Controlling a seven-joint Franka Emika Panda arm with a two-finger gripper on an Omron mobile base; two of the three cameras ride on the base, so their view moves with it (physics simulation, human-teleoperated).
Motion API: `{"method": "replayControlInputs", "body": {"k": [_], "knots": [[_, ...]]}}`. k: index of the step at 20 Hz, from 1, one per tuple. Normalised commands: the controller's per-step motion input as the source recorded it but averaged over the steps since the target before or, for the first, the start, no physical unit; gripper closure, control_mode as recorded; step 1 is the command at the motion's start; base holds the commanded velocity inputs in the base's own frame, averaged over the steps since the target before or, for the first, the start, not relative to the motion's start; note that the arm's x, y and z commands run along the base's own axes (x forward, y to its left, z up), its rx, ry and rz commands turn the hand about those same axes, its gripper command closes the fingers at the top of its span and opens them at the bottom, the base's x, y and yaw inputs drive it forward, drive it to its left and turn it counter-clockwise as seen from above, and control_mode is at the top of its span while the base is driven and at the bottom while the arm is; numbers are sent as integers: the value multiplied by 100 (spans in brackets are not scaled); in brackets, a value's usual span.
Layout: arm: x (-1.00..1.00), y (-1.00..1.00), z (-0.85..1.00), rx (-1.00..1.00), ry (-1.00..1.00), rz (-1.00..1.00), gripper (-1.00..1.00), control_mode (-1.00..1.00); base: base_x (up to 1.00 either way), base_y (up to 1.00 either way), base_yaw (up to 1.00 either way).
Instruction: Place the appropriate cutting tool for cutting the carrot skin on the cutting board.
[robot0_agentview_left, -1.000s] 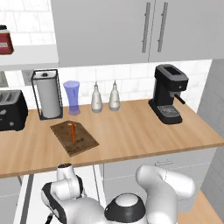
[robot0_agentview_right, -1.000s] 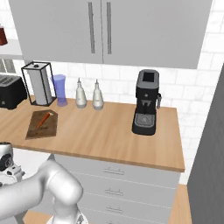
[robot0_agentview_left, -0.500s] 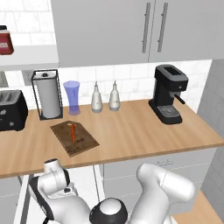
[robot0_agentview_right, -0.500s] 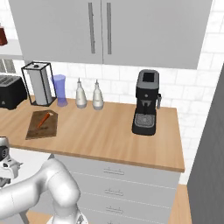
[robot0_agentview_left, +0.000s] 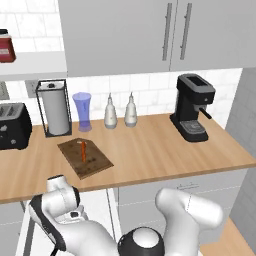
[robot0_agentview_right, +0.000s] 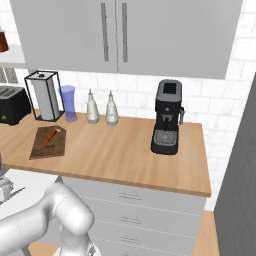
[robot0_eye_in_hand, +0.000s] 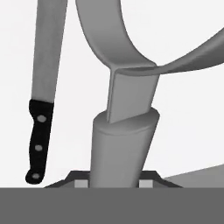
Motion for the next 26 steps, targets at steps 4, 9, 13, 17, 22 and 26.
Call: {"method": "replayControlInputs", "body": {"k": [4,9,13,17,22,26], "knots": [[-54,-26,80,0,-4,-12,100,-100,0,0,0],[-7,-51,93,0,-5,-11,100,-100,0,0,0],[21,-59,93,0,-4,-8,100,-100,0,0,0],[51,-55,72,0,0,-9,100,-100,0,0,0],[78,-49,48,0,0,-7,100,-100,0,0,0],[98,-37,28,0,4,-4,100,-100,0,0,0]]}}
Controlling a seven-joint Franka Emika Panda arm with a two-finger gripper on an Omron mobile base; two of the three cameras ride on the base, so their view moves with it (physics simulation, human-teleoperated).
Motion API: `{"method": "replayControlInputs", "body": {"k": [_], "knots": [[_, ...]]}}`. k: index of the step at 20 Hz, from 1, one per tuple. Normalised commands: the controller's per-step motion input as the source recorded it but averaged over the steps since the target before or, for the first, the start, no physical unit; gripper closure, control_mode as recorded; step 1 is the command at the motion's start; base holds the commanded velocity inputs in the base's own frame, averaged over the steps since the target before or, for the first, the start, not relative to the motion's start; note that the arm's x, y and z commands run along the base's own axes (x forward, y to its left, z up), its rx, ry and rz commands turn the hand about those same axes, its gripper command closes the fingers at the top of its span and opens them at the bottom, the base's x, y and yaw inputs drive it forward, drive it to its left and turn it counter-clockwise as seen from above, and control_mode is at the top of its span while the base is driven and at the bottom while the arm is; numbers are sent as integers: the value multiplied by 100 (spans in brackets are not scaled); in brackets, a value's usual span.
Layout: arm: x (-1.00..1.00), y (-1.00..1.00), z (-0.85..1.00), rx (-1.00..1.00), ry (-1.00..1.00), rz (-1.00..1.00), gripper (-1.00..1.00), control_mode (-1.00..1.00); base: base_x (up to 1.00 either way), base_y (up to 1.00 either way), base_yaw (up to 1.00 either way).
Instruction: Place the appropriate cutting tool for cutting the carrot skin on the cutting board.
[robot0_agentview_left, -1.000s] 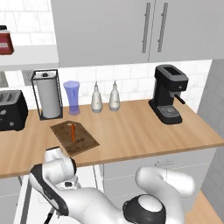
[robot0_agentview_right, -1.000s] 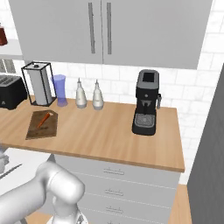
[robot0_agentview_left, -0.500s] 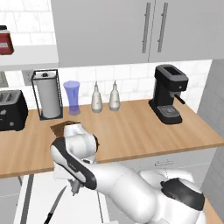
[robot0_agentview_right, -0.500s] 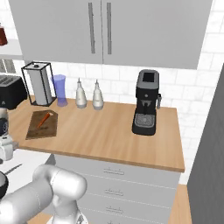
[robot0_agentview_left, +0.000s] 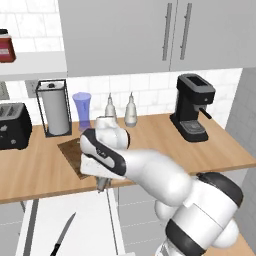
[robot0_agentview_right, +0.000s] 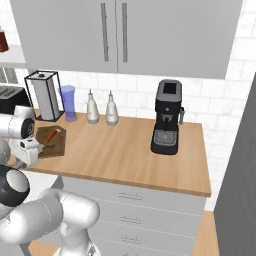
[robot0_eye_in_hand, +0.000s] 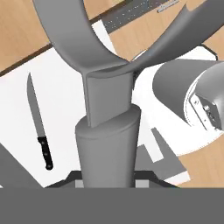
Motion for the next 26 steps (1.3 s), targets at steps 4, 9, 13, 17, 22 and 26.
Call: {"method": "replayControlInputs", "body": {"k": [4,9,13,17,22,26], "knots": [[87,-3,3,0,3,0,100,-100,0,0,0],[75,0,-7,-5,0,0,100,-100,0,0,0],[67,0,-8,-7,0,0,100,-100,0,0,0],[67,2,-22,-11,0,-3,100,-100,0,0,0],[62,11,-21,-11,0,-4,100,-100,0,0,0],[56,21,-5,-6,0,-1,100,-100,0,0,0]]}}
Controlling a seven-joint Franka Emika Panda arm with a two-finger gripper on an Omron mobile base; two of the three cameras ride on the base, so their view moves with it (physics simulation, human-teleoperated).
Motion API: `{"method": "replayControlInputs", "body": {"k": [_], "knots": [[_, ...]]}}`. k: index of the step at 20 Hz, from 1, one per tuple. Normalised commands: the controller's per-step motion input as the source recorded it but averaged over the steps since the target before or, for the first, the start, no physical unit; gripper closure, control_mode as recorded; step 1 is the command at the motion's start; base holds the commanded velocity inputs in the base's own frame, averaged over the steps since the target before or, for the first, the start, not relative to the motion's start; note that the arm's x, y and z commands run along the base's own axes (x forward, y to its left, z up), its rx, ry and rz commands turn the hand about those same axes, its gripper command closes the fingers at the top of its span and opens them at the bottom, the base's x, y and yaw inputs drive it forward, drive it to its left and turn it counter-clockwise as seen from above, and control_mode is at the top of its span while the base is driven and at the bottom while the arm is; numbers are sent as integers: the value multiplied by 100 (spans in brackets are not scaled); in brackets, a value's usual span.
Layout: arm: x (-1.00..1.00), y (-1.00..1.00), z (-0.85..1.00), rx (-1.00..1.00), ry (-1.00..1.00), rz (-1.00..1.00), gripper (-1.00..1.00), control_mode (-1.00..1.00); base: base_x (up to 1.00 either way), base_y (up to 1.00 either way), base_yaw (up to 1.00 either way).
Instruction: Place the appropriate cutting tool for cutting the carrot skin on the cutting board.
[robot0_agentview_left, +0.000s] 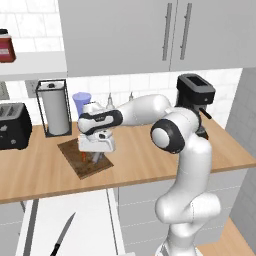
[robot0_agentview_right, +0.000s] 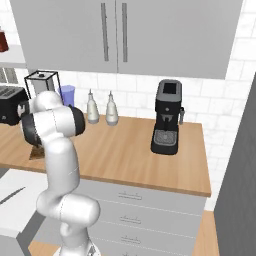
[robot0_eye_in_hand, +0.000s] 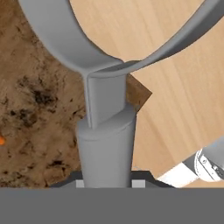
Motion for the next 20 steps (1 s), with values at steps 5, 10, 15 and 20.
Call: {"method": "replayControlInputs", "body": {"k": [5,10,15,20], "knots": [[18,25,-31,-3,0,0,100,-100,0,0,0],[1,18,-37,0,0,0,100,-100,0,0,0],[19,0,-31,0,0,0,100,-100,0,0,0],[4,0,-23,0,0,0,-100,-100,0,0,0]]}}
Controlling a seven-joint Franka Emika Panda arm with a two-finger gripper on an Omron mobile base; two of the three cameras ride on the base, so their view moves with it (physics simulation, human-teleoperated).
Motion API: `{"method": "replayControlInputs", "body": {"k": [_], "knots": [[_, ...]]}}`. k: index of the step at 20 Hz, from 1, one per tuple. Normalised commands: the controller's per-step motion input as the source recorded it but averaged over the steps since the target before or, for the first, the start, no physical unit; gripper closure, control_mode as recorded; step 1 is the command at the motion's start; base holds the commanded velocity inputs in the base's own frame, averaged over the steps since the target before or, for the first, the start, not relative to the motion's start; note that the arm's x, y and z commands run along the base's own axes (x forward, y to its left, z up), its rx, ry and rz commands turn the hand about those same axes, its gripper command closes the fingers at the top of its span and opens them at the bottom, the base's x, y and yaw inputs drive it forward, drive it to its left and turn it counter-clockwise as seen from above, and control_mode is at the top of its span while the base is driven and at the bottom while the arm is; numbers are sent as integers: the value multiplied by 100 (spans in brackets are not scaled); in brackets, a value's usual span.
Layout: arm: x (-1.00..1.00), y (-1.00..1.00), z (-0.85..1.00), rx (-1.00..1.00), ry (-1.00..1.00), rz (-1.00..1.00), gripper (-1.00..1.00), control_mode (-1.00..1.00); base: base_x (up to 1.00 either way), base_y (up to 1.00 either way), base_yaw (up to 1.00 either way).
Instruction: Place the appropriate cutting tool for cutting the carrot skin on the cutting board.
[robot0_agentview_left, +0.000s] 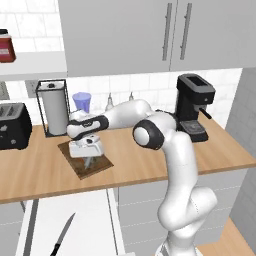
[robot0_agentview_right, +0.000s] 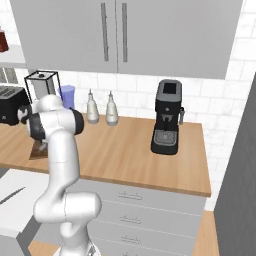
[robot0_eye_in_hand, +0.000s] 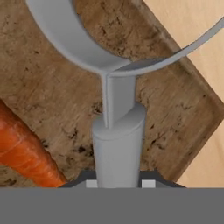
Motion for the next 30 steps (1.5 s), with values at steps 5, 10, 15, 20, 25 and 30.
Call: {"method": "replayControlInputs", "body": {"k": [5,10,15,20,25,30], "knots": [[-35,-9,15,2,0,0,-100,-100,0,0,0],[-59,-32,47,3,-2,0,-100,-100,0,0,0],[-41,-42,27,1,-8,0,-100,-100,0,0,0],[-41,-58,15,3,-9,0,-100,-100,0,0,0],[-17,-53,17,3,-10,0,-100,-100,0,0,0],[0,-58,18,3,-8,0,-100,-100,0,0,0]]}}
